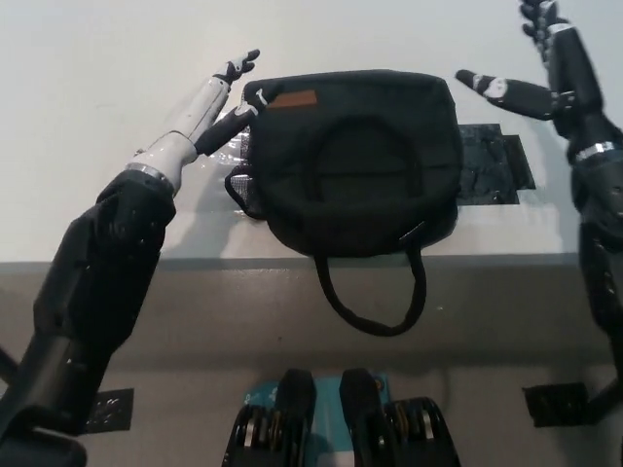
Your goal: A soft travel bag is kept infront of the robot in the middle of the desk and the robot uses both its hands to press it to reduce its size
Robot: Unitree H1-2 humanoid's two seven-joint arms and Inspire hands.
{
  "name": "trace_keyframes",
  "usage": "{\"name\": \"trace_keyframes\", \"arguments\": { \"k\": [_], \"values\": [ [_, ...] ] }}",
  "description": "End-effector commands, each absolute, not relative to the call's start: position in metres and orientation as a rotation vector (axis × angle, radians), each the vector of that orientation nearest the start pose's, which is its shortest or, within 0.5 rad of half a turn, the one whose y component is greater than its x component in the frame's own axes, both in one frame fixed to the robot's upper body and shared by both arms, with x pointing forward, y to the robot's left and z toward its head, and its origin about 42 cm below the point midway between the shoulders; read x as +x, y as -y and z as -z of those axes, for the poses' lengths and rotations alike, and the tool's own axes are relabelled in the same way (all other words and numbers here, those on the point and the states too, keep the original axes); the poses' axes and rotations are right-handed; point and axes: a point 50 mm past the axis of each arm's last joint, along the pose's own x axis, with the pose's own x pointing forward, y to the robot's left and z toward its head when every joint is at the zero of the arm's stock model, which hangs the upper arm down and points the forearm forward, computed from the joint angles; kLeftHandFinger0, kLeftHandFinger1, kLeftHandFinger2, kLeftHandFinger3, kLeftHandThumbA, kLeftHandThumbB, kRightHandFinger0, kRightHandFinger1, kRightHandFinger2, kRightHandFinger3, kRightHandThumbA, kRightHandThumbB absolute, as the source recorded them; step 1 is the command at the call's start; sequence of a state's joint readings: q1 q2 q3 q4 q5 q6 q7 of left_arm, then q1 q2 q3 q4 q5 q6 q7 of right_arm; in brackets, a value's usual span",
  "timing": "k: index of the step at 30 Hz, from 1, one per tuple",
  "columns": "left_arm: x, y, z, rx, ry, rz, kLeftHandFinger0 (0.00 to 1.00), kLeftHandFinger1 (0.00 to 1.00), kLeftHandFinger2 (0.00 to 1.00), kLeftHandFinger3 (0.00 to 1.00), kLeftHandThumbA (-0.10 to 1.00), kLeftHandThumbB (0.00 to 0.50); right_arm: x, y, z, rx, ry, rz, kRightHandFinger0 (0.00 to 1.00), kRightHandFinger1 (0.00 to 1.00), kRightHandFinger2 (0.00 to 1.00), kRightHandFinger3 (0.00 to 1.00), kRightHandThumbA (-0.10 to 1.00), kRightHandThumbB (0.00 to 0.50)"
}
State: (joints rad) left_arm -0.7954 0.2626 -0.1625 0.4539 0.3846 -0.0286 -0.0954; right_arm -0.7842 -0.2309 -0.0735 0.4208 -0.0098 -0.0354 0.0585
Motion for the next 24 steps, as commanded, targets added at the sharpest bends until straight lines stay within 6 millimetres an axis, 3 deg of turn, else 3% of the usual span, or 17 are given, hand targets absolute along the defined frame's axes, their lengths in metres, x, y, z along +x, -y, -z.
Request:
{"name": "trace_keyframes", "arguments": {
  "k": [1,2,3,5,6,7,8,10,11,14,18,21,22,24],
  "values": [
    [0.434,-0.215,-0.355,0.507,0.532,0.324,1.0,1.0,1.0,1.0,1.0,0.32,0.415,0.273,-0.389,-0.056,0.685,-0.182,1.0,1.0,1.0,1.0,1.0,0.204],
    [0.413,-0.217,-0.353,0.513,0.577,0.33,1.0,1.0,1.0,1.0,1.0,0.291,0.393,0.271,-0.385,-0.103,0.725,-0.17,1.0,1.0,1.0,1.0,1.0,0.214],
    [0.394,-0.219,-0.348,0.496,0.611,0.335,1.0,1.0,1.0,1.0,1.0,0.298,0.369,0.265,-0.378,-0.142,0.749,-0.158,1.0,1.0,1.0,1.0,1.0,0.228],
    [0.361,-0.218,-0.346,0.462,0.682,0.329,1.0,1.0,1.0,1.0,1.0,0.375,0.323,0.252,-0.372,-0.172,0.828,-0.19,1.0,1.0,1.0,1.0,1.0,0.219],
    [0.348,-0.218,-0.345,0.464,0.719,0.329,1.0,1.0,1.0,1.0,1.0,0.343,0.306,0.247,-0.371,-0.172,0.852,-0.211,1.0,1.0,1.0,1.0,1.0,0.232],
    [0.322,-0.217,-0.344,0.436,0.79,0.337,1.0,1.0,1.0,1.0,1.0,0.332,0.279,0.237,-0.366,-0.159,0.897,-0.241,1.0,1.0,1.0,1.0,1.0,0.245],
    [0.315,-0.216,-0.343,0.42,0.801,0.339,1.0,1.0,1.0,1.0,1.0,0.328,0.272,0.235,-0.365,-0.156,0.908,-0.249,1.0,1.0,1.0,1.0,1.0,0.248],
    [0.285,-0.216,-0.339,0.386,0.849,0.313,1.0,1.0,1.0,1.0,1.0,0.354,0.242,0.225,-0.357,-0.157,0.911,-0.235,1.0,1.0,1.0,1.0,1.0,0.324],
    [0.269,-0.216,-0.336,0.359,0.868,0.302,1.0,1.0,1.0,1.0,1.0,0.353,0.23,0.223,-0.352,-0.159,0.914,-0.233,1.0,1.0,1.0,1.0,1.0,0.334],
    [0.233,-0.219,-0.323,0.326,0.902,0.258,1.0,1.0,1.0,1.0,1.0,0.352,0.21,0.22,-0.336,-0.182,0.948,-0.249,1.0,1.0,1.0,1.0,1.0,0.224],
    [0.179,-0.227,-0.29,0.266,0.793,0.208,1.0,1.0,1.0,1.0,1.0,0.315,0.179,0.21,-0.307,-0.138,0.881,-0.321,1.0,1.0,1.0,1.0,1.0,0.234],
    [0.163,-0.228,-0.271,0.23,0.728,0.216,1.0,1.0,1.0,1.0,1.0,0.336,0.173,0.206,-0.298,-0.173,0.843,-0.31,1.0,1.0,1.0,1.0,1.0,0.253],
    [0.156,-0.227,-0.265,0.255,0.685,0.216,1.0,1.0,1.0,1.0,1.0,0.351,0.169,0.205,-0.292,-0.147,0.809,-0.324,1.0,1.0,1.0,1.0,1.0,0.235],
    [0.156,-0.226,-0.255,0.243,0.642,0.235,1.0,1.0,1.0,1.0,1.0,0.363,0.175,0.2,-0.279,-0.16,0.758,-0.303,1.0,1.0,1.0,1.0,1.0,0.241]
  ]
}}
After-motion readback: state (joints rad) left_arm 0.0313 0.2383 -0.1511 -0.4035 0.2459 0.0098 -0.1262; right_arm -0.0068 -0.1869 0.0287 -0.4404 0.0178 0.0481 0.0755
